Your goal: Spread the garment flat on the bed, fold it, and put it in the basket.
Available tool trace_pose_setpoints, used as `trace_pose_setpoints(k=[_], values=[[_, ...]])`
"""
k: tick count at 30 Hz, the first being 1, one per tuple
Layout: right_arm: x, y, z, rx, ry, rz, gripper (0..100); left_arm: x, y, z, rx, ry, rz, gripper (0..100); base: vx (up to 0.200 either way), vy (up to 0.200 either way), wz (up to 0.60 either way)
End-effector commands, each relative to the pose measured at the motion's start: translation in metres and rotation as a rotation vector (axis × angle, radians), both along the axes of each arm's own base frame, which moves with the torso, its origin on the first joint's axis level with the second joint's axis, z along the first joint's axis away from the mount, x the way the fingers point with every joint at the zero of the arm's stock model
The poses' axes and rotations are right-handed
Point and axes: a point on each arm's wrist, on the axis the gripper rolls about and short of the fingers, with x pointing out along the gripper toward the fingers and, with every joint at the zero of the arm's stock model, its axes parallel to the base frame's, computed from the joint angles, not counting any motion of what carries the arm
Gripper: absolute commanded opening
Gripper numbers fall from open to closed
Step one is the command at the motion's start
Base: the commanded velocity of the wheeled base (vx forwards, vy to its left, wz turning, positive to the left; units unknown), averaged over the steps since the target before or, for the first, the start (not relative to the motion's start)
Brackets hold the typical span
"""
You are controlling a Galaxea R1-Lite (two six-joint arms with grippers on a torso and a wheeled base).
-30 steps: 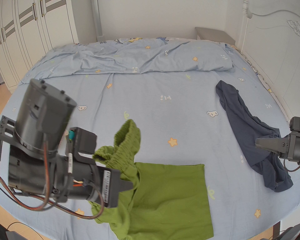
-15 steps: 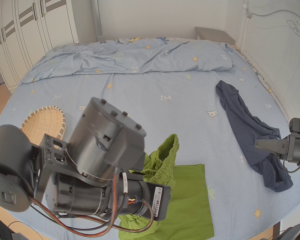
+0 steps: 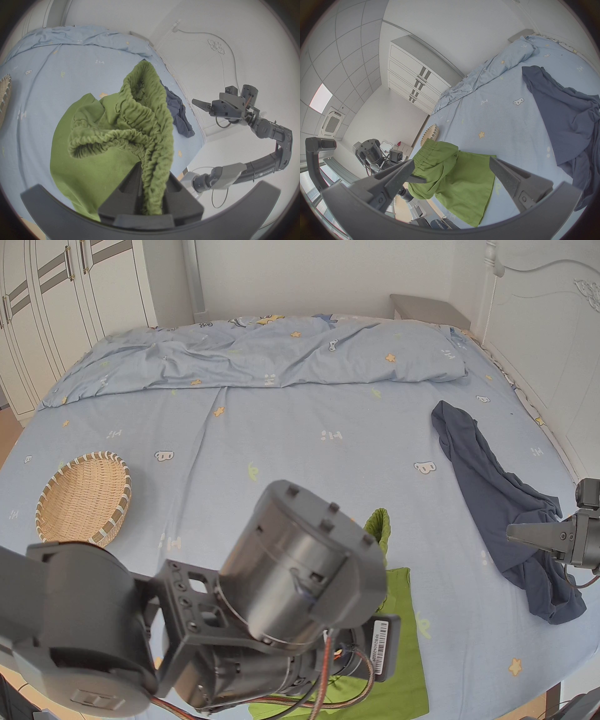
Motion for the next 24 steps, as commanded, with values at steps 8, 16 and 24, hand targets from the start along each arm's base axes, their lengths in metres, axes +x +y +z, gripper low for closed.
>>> trace_pose_setpoints(k=[8, 16, 24], values=[[0.003, 0.000, -0.002, -0.001, 0.011, 0.000, 100, 0.002, -0.020, -0.028, 0.058, 0.015, -0.003, 100, 0.000, 0.000, 0.00], [0.003, 0.000, -0.003, -0.001, 0.013, 0.002, 100, -0.002, -0.035, -0.034, -0.040, 0.002, -0.007, 100, 0.000, 0.000, 0.00], [0.001, 0.001, -0.002, -0.002, 0.008, 0.004, 100, 0.022, -0.002, -0.029, -0.268, -0.003, 0.149, 100, 0.000, 0.000, 0.00]])
